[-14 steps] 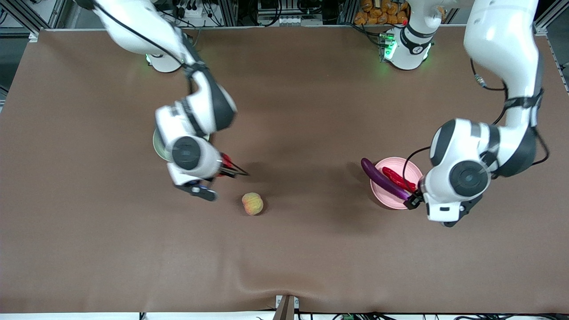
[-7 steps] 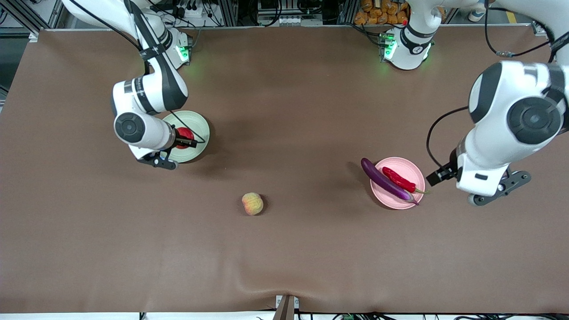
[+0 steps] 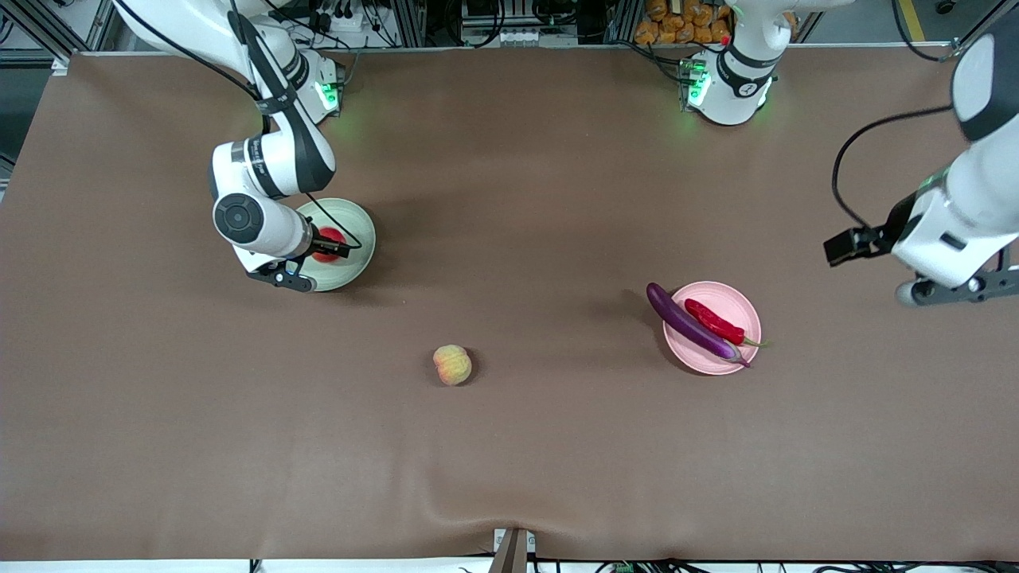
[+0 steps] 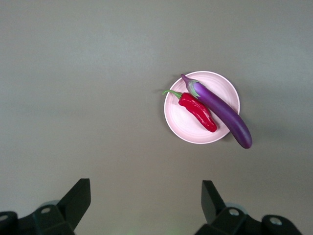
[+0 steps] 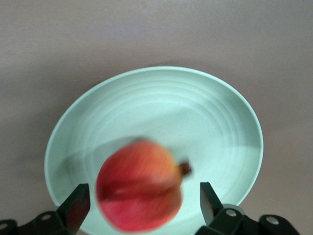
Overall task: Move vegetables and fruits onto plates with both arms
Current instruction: 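Move the right gripper from the green plate to the peach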
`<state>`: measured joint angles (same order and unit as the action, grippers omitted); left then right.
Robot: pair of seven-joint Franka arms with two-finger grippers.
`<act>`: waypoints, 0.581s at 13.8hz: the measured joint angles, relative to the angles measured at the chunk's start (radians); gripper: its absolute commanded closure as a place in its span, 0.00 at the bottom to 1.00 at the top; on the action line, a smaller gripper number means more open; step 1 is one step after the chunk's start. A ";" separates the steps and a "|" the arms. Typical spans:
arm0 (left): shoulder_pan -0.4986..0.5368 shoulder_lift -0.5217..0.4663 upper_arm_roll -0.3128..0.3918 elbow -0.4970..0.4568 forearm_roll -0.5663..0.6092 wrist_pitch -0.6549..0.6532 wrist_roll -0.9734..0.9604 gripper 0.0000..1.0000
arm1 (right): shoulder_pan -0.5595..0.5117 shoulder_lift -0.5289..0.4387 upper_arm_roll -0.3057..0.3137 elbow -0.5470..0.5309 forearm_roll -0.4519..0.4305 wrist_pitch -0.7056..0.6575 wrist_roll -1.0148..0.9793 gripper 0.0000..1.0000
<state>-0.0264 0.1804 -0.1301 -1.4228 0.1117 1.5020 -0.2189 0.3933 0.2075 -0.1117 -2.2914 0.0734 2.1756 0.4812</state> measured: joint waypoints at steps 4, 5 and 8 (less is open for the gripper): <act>-0.001 -0.065 -0.009 -0.010 -0.054 -0.013 0.026 0.00 | 0.045 0.006 0.013 0.368 0.164 -0.260 0.107 0.00; 0.004 -0.077 -0.008 -0.022 -0.059 -0.013 0.032 0.00 | 0.060 0.033 0.015 0.453 0.211 -0.274 0.143 0.00; 0.023 -0.118 -0.007 -0.107 -0.062 0.029 0.063 0.00 | 0.090 0.185 0.016 0.622 0.264 -0.153 0.285 0.00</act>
<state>-0.0032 0.0621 -0.1370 -1.5296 0.0500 1.5314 -0.1556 0.4834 0.3926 -0.0959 -1.6697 0.3377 2.0223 0.7664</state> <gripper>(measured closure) 0.000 0.000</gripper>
